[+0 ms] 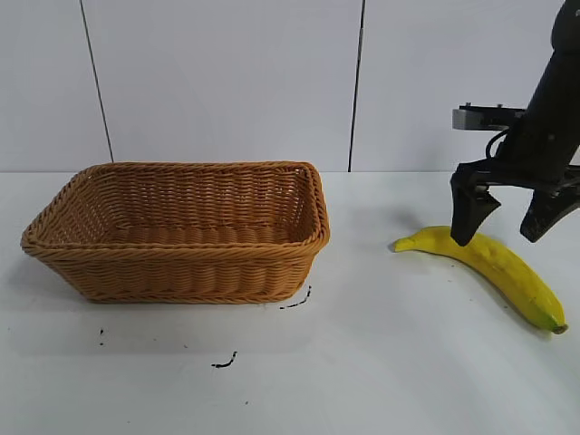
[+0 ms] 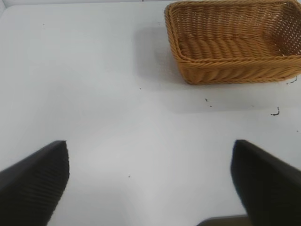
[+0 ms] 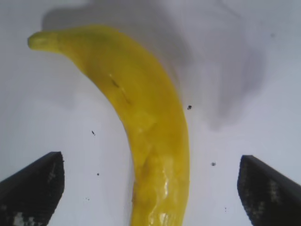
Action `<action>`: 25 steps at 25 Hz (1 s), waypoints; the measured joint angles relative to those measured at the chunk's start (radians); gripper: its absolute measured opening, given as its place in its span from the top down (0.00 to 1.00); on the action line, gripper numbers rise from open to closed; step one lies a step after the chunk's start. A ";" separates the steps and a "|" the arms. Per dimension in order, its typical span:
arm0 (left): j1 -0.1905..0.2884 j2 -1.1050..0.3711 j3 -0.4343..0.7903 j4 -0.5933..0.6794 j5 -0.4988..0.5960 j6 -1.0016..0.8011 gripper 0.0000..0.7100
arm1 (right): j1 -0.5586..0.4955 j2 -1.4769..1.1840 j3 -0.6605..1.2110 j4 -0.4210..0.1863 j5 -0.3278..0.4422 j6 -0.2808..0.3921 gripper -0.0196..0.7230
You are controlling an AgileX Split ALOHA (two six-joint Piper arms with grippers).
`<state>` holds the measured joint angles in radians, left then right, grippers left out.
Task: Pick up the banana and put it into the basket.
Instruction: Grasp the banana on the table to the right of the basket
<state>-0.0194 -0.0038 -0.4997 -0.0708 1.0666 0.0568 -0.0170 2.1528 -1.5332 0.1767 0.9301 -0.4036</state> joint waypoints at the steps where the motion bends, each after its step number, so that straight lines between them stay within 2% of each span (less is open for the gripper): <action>1: 0.000 0.000 0.000 0.000 0.000 0.000 0.02 | 0.000 0.005 0.000 0.000 -0.005 0.002 0.04; 7: 0.000 0.000 0.000 0.000 0.000 0.000 0.02 | 0.002 0.031 0.000 -0.005 -0.013 0.020 0.04; 14: 0.000 0.000 0.000 0.000 0.000 0.000 0.02 | 0.066 0.031 0.000 -0.082 -0.024 0.028 0.04; 19: 0.000 0.000 0.000 0.000 0.000 0.000 0.02 | 0.105 0.032 0.000 -0.177 -0.039 0.099 0.04; 25: 0.000 0.000 0.000 0.000 0.000 0.000 0.02 | 0.105 0.032 0.000 -0.188 -0.040 0.120 0.04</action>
<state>-0.0194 -0.0038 -0.4997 -0.0708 1.0666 0.0568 0.0876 2.1853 -1.5332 -0.0111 0.8901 -0.2835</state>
